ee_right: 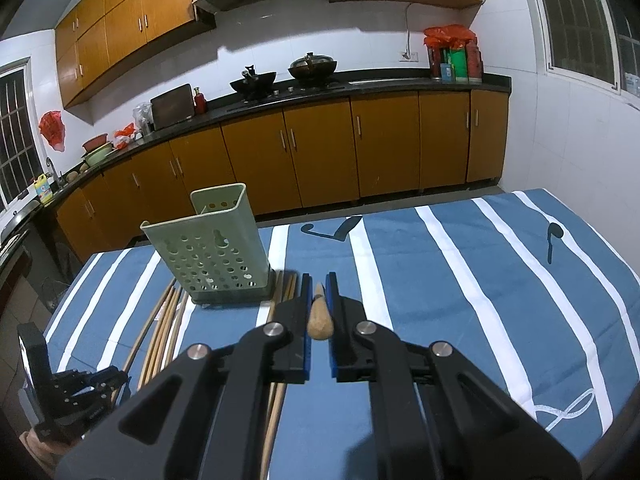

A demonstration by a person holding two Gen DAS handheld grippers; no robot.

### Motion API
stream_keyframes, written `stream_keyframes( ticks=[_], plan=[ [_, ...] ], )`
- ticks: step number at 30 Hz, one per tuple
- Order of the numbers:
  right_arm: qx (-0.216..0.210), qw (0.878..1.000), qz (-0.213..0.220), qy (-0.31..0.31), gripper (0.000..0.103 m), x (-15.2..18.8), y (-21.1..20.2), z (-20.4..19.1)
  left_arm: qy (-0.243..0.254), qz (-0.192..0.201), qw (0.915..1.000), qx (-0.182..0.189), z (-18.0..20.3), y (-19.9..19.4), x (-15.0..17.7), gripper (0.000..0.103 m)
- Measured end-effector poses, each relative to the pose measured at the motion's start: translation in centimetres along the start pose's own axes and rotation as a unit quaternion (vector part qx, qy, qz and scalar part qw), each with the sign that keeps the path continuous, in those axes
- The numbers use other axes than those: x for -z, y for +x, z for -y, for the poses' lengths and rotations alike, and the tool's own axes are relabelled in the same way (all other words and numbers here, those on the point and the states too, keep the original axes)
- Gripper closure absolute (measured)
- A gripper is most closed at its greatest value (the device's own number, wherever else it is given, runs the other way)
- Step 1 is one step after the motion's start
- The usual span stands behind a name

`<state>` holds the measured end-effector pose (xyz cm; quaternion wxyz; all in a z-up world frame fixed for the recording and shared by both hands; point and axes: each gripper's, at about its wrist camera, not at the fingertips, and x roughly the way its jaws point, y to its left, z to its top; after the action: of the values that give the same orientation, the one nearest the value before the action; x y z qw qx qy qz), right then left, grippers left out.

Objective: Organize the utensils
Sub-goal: 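Lift the left tool's chopstick upright over the green holder while the right tool does likewise, then open the left tool to drop its chopstick into the holder while the right tool releases its own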

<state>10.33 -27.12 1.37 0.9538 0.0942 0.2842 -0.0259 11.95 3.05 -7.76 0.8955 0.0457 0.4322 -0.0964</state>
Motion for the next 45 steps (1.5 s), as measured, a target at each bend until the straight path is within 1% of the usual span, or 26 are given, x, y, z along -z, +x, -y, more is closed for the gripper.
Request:
stream_keyframes(
  ticks=[4,5,6,8,9,11,12,15,17,19,22,26,30,35,38,41,45],
  plan=[
    [0.000,1.000,-0.001,0.000,0.095,0.0,0.0,-0.1,0.020,0.003,0.9997,-0.013,0.9,-0.1,0.2,0.082],
    [0.000,1.000,-0.001,0.000,0.095,0.0,0.1,0.0,0.022,0.002,0.9997,-0.015,0.9,0.0,0.1,0.084],
    [0.000,1.000,-0.001,0.000,0.095,0.0,0.1,0.0,0.023,-0.001,0.9996,-0.016,1.0,0.0,0.0,0.095],
    [-0.001,1.000,0.001,0.000,0.095,0.0,0.0,0.0,0.021,-0.005,0.9996,-0.017,0.9,0.0,-0.4,0.095],
    [-0.001,1.000,0.002,-0.001,0.095,-0.1,0.0,0.0,0.019,0.002,0.9997,-0.016,0.7,-0.5,-0.7,0.095],
    [-0.001,1.000,0.013,-0.004,0.095,-0.4,-0.4,0.0,0.011,0.032,0.9993,-0.017,0.2,-2.1,-1.8,0.095],
    [-0.001,1.000,0.019,-0.004,0.095,-0.7,-0.6,0.0,0.005,0.054,0.9984,-0.015,-0.2,-3.3,-2.7,0.095],
    [-0.003,0.999,0.032,-0.002,0.095,-1.4,-1.0,0.2,-0.014,0.107,0.9941,-0.010,-1.1,-6.4,-5.0,0.095],
    [-0.004,0.999,0.036,-0.001,0.095,-1.6,-1.2,0.1,-0.024,0.127,0.9916,-0.007,-1.6,-7.7,-6.2,0.095],
    [-0.005,0.999,0.038,-0.001,0.095,-1.6,-1.4,0.1,-0.031,0.136,0.9902,0.001,-2.1,-8.5,-6.8,0.095],
    [-0.007,0.999,0.038,0.001,0.095,-1.5,-1.4,0.2,-0.043,0.137,0.9896,0.012,-2.5,-8.7,-7.2,0.095],
    [-0.014,0.999,0.041,0.006,0.095,-1.8,-1.5,0.3,-0.049,0.153,0.9870,0.012,-2.6,-9.3,-8.1,0.095],
    [-0.015,0.998,0.053,0.004,0.095,-2.5,-2.1,0.3,-0.049,0.171,0.9840,0.007,-2.4,-10.3,-9.2,0.096],
    [-0.018,0.998,0.068,0.004,0.095,-3.8,-2.6,0.4,-0.062,0.190,0.9799,0.006,-2.8,-11.5,-11.0,0.096],
    [-0.023,0.995,0.095,0.002,0.095,-5.7,-3.7,0.1,-0.071,0.209,0.9753,0.000,-3.2,-12.7,-12.8,0.096],
    [-0.037,0.990,0.138,0.003,0.095,-8.2,-5.7,-0.5,-0.076,0.237,0.9685,0.002,-2.9,-14.4,-14.3,0.096],
    [-0.062,0.980,0.189,0.003,0.095,-10.8,-7.8,-1.8,-0.085,0.295,0.9514,0.020,-2.1,-17.6,-16.6,0.096]
  ],
)
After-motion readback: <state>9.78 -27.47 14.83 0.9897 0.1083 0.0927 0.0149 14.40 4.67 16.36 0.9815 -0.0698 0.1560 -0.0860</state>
